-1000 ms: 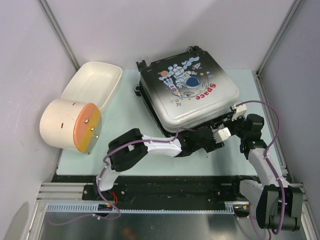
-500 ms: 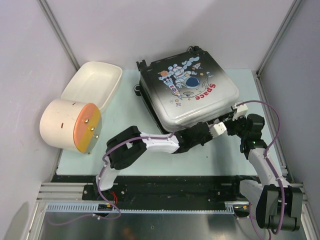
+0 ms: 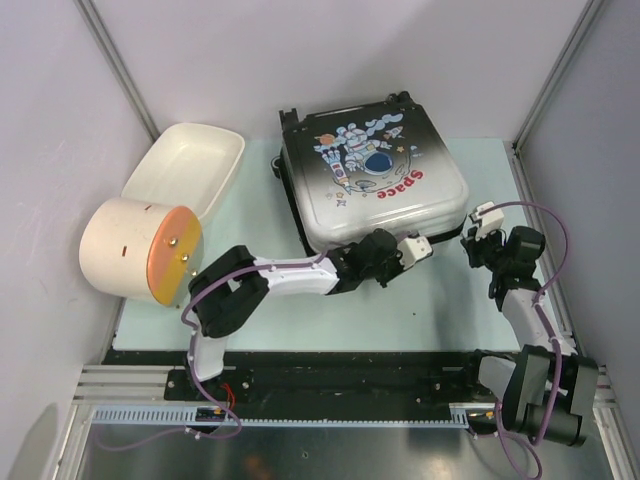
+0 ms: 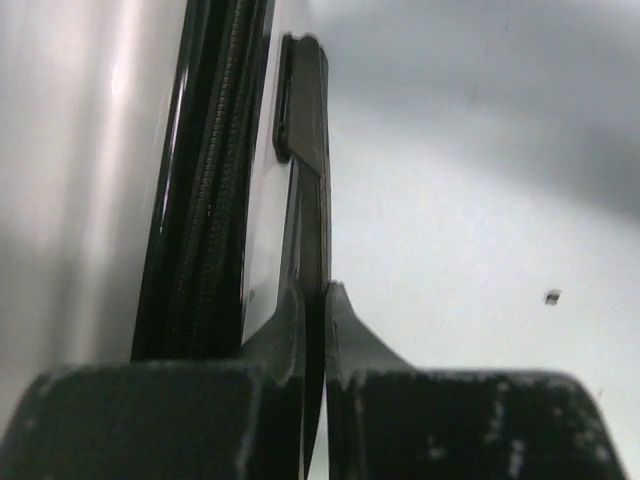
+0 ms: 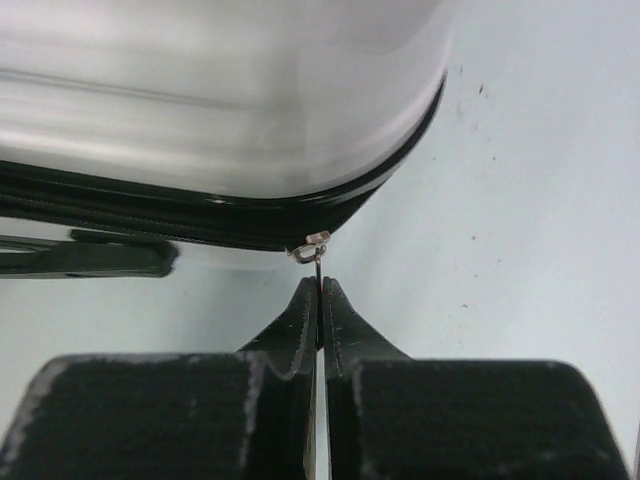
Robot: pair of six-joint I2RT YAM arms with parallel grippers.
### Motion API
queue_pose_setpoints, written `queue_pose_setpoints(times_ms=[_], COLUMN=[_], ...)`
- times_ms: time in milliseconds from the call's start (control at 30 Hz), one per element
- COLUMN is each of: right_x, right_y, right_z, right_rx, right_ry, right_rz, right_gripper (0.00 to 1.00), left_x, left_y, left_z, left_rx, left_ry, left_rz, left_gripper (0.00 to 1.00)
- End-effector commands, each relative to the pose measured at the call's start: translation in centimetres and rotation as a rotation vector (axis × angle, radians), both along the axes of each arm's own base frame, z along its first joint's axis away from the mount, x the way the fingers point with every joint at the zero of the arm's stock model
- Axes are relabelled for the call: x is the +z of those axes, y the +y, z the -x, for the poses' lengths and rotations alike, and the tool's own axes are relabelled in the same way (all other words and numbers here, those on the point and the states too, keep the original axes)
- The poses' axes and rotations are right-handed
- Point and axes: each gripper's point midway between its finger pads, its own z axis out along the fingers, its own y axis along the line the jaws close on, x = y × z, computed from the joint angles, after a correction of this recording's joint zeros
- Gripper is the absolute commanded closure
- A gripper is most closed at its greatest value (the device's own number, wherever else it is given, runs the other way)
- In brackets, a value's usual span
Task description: Open, take out, and arrange the luggage
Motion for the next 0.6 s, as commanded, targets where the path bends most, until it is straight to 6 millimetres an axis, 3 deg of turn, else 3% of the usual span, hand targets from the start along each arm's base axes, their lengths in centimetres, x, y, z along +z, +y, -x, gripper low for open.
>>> queue_pose_setpoints(times_ms=[0, 100, 267, 400, 567], right_x=[2.5, 3.1, 4.1, 5.2, 5.4], right_y=[-5.0, -4.7, -2.6, -1.5, -0.9], right_z=[-2.0, -2.6, -2.8, -4.0, -6.7], right_rx=[-0.086, -0.032, 0.102, 0.132, 0.142], right_ry=[-0.118, -0.159, -0.192, -0.248, -0.274], right_rz=[0.105, 0.090, 0.017, -0.012, -0.035], right_gripper=[1.00, 1.00, 1.00, 1.00, 1.00], left_x=[-9.4, -9.7, -10.6, -11.1, -11.1], left_y=[17.6, 20.3, 25.4, 28.1, 28.3], left_z=[1.3, 0.9, 1.0, 0.9, 0.1], left_rx=[0.060, 0.018, -0.025, -0.032, -0.046], left_ry=[0.136, 0.098, 0.092, 0.117, 0.099], left_rz=[-0.666, -0.752, -0.867, -0.902, -0.910], left_gripper=[1.00, 1.00, 1.00, 1.00, 1.00])
